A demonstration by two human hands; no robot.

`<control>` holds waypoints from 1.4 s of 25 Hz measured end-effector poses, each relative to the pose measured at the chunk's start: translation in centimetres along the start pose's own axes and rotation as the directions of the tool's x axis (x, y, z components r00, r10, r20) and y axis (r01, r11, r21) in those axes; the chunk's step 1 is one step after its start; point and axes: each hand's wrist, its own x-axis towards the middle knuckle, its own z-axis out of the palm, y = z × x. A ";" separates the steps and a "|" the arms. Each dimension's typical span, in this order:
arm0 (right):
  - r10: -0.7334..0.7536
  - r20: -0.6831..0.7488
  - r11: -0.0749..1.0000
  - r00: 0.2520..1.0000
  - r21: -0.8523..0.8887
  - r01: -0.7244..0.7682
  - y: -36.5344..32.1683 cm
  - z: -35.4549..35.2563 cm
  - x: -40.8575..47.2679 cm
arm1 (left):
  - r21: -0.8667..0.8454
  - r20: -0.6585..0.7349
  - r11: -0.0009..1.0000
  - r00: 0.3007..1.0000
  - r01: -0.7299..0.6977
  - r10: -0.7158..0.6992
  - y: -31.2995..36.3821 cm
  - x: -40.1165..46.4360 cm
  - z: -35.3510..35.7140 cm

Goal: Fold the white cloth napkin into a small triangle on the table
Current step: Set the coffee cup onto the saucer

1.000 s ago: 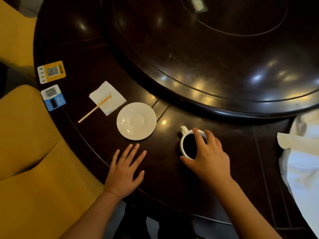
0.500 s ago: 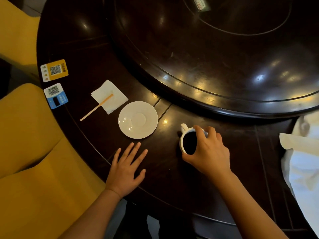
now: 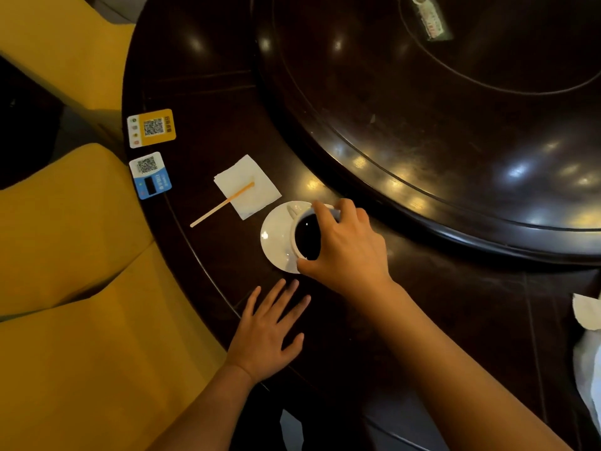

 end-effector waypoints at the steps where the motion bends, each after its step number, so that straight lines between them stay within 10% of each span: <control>1: -0.016 -0.001 1.000 1.000 -0.002 0.016 -0.7 0.3 0.8 | -0.003 0.000 1.000 1.000 0.002 -0.002 0.0 0.0 0.0; 35: -0.034 0.065 0.997 0.997 -0.067 0.038 -1.5 3.3 3.5 | -0.028 0.012 1.000 1.000 -0.001 0.001 -0.2 0.0 0.3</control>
